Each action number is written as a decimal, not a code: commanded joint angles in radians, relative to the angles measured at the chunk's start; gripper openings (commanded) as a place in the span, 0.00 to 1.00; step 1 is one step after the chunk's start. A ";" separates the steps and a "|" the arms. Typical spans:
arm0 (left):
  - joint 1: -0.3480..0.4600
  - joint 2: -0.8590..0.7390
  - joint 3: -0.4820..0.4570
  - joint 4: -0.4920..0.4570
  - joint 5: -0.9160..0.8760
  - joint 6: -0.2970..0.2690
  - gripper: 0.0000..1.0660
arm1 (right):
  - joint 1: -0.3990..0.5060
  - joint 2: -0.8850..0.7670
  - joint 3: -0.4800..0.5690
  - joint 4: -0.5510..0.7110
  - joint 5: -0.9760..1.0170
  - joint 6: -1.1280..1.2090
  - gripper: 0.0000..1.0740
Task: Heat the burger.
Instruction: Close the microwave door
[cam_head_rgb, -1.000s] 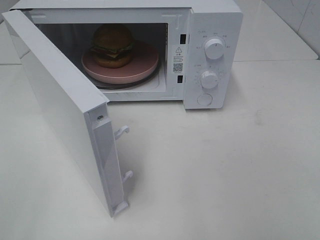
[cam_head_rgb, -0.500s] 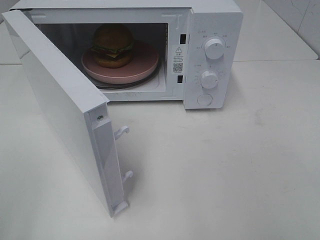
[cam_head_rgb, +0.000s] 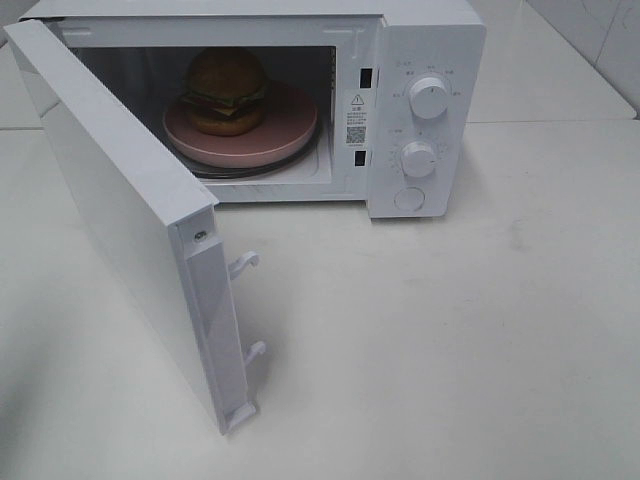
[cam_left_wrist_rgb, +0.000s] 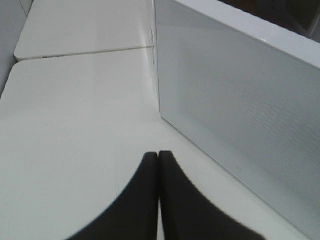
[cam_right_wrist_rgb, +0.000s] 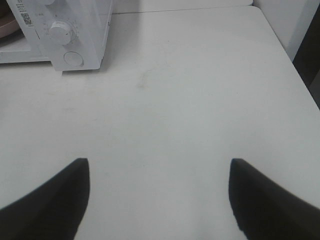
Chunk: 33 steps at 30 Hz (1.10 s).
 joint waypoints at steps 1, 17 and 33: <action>-0.007 0.044 0.002 -0.008 -0.113 0.017 0.00 | -0.008 -0.028 0.000 -0.004 -0.016 0.009 0.70; -0.007 0.352 0.293 0.007 -0.896 0.004 0.00 | -0.008 -0.028 0.000 -0.004 -0.016 0.009 0.70; -0.007 0.680 0.331 0.513 -1.294 -0.358 0.00 | -0.008 -0.028 0.000 -0.004 -0.016 0.009 0.70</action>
